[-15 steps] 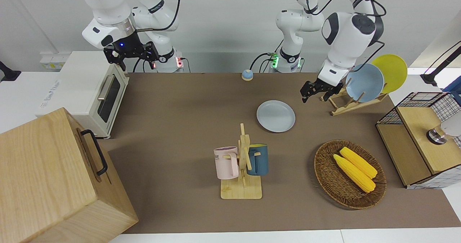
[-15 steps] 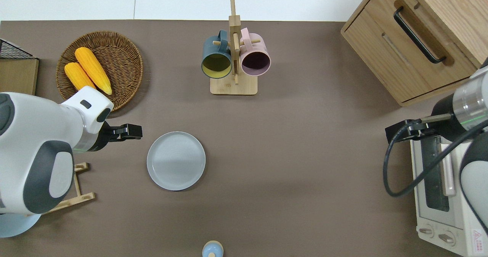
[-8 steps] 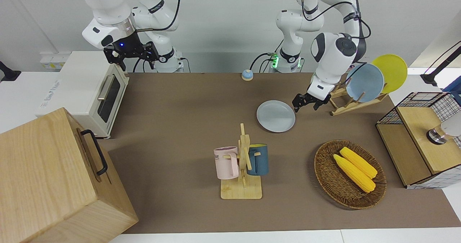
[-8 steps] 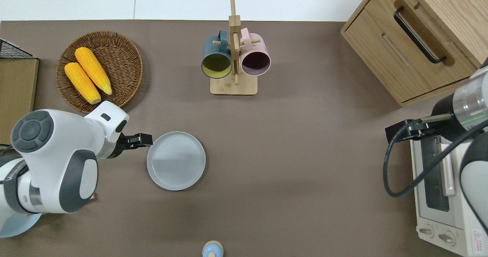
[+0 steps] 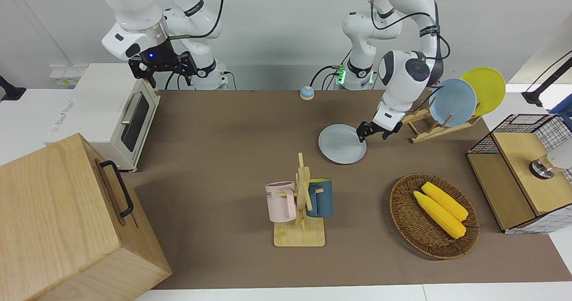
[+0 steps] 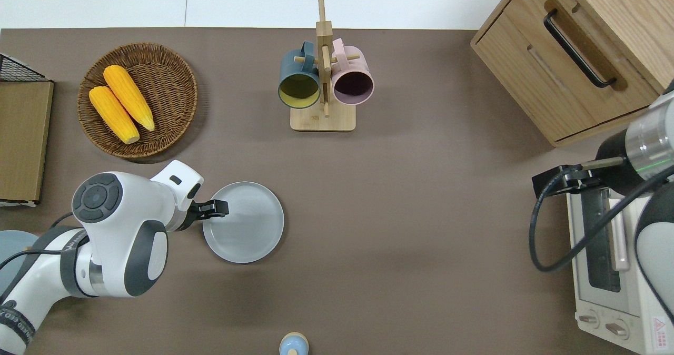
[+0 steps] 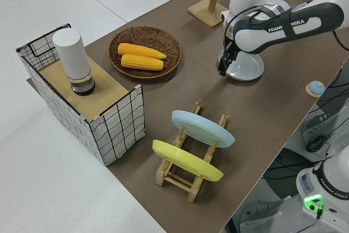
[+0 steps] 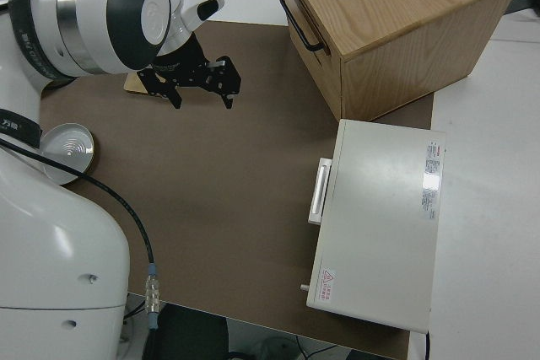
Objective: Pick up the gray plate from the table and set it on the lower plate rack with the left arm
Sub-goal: 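Move the left gripper toward the edge of the gray plate, then lower the left gripper and close it on the gray plate rim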
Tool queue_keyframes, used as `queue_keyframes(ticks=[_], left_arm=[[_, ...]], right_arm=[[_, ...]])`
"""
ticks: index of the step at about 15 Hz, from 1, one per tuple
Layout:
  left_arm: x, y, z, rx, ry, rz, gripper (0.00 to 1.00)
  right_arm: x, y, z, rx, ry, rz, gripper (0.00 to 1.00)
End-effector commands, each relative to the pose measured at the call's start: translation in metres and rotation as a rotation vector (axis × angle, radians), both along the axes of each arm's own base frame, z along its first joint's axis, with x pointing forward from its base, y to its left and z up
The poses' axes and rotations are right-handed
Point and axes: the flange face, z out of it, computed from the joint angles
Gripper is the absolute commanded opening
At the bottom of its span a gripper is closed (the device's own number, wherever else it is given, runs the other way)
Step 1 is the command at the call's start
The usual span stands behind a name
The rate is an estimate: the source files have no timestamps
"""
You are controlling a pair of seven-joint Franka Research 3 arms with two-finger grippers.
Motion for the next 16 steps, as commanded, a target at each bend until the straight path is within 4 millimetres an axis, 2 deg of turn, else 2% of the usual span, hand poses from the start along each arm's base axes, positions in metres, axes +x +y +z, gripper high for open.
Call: queue_keyframes(ticks=[1, 2, 3, 4, 16], left_arm=[[-0.004, -0.001, -0.006, -0.007, -0.005, 0.019, 0.59], [-0.005, -0.001, -0.009, -0.006, 0.001, 0.020, 0.45], [-0.006, -0.001, -0.011, -0.005, 0.006, 0.026, 0.19], [-0.007, -0.001, -0.014, -0.004, 0.012, 0.032, 0.00], [-0.006, -0.004, -0.016, -0.002, 0.007, 0.042, 0.00]], right_arm=[[-0.002, -0.003, 0.004, -0.007, 0.000, -0.016, 0.983], [-0.002, -0.002, 0.004, -0.007, 0.000, -0.014, 0.983], [-0.002, -0.002, 0.004, -0.008, 0.000, -0.014, 0.983], [-0.002, -0.002, 0.003, -0.008, 0.002, -0.014, 0.983], [-0.002, -0.002, 0.003, -0.007, 0.002, -0.014, 0.983]])
